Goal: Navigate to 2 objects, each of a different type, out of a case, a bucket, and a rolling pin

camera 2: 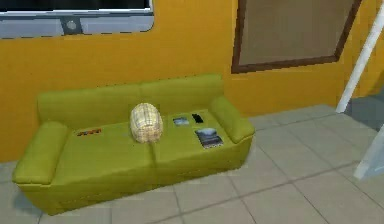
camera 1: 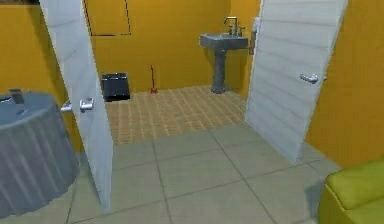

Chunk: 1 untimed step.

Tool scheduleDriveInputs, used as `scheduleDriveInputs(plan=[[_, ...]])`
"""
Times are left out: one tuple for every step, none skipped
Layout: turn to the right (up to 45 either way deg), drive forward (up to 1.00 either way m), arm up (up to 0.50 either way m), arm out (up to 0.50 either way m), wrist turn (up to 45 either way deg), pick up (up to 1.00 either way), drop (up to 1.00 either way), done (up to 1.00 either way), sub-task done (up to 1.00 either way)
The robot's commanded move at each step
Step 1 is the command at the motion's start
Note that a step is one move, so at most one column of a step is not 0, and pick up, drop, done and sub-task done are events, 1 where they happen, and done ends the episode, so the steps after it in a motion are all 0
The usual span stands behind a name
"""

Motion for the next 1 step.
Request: scheduleDriveInputs(plan=[[0.0,0.85,0.0,0.0,0.0,0.0,0.0,0.0,0.0]])
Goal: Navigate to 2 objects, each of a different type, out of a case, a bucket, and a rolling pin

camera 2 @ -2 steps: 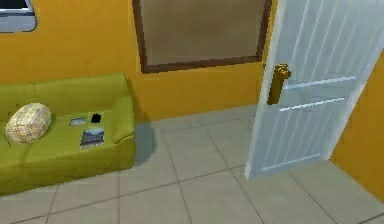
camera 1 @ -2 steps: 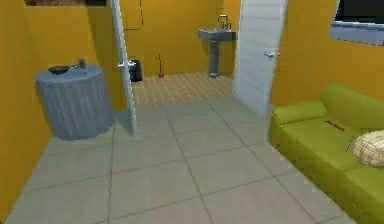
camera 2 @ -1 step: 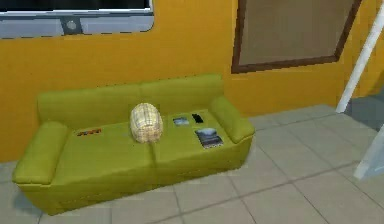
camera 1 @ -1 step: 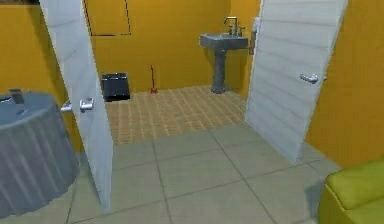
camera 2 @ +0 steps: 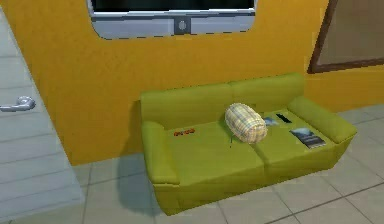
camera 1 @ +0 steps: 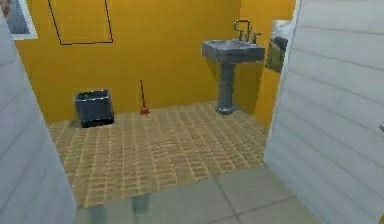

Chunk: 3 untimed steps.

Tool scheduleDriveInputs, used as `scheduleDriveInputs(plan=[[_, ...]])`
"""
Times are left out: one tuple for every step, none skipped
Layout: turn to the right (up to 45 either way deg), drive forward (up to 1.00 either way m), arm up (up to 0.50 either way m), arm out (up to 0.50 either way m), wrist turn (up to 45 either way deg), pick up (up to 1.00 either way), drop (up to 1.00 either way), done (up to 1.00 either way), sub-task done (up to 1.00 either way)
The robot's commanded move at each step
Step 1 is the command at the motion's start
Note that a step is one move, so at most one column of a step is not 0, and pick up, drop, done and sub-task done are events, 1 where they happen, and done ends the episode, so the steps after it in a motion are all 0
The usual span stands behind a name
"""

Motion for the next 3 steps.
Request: scheduleDriveInputs(plan=[[-15.0,0.0,0.0,0.0,0.0,0.0,0.0,0.0,0.0],[0.0,1.0,0.0,0.0,0.0,0.0,0.0,0.0,0.0],[-3.0,0.0,0.0,0.0,0.0,0.0,0.0,0.0,0.0]])
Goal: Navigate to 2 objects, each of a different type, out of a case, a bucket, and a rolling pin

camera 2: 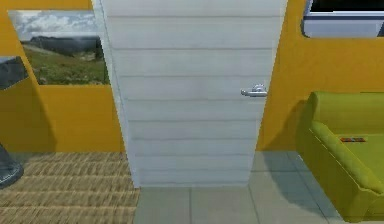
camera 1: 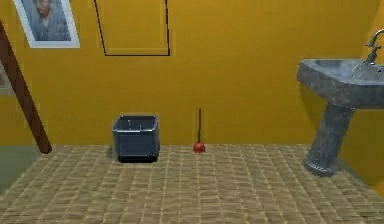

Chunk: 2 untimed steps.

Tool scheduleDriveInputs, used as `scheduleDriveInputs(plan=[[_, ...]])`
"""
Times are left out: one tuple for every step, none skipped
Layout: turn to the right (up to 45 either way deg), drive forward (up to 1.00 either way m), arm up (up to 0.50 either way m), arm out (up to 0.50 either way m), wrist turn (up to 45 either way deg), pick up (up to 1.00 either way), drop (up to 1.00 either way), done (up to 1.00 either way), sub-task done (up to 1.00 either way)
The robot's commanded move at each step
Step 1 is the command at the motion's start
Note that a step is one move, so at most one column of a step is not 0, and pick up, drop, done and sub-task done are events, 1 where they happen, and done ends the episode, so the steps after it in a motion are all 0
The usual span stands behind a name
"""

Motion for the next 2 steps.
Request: scheduleDriveInputs(plan=[[45.0,0.0,0.0,0.0,0.0,0.0,0.0,0.0,0.0],[42.0,0.0,0.0,0.0,0.0,0.0,0.0,0.0,0.0]])
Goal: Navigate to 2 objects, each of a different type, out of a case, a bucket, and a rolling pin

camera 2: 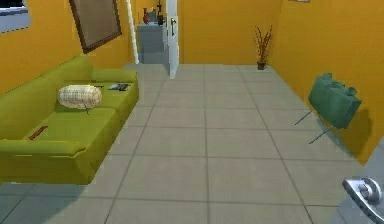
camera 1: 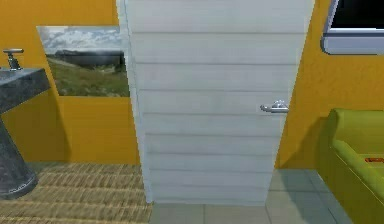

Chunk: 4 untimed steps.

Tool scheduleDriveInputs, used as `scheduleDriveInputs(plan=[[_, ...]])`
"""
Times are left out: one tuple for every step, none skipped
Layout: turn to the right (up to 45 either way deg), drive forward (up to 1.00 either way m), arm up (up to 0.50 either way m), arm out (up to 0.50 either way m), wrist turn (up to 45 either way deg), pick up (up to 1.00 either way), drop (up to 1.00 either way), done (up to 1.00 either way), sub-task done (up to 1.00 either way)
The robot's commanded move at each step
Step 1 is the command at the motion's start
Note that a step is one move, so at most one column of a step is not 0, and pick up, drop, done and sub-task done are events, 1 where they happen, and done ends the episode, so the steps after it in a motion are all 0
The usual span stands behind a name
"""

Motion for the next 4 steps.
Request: scheduleDriveInputs(plan=[[0.0,0.05,0.0,0.0,0.0,0.0,0.0,0.0,0.0],[-45.0,0.0,0.0,0.0,0.0,0.0,0.0,0.0,0.0],[-18.0,0.0,0.0,0.0,0.0,0.0,0.0,0.0,0.0],[0.0,0.6,0.0,0.0,0.0,0.0,0.0,0.0,0.0]])
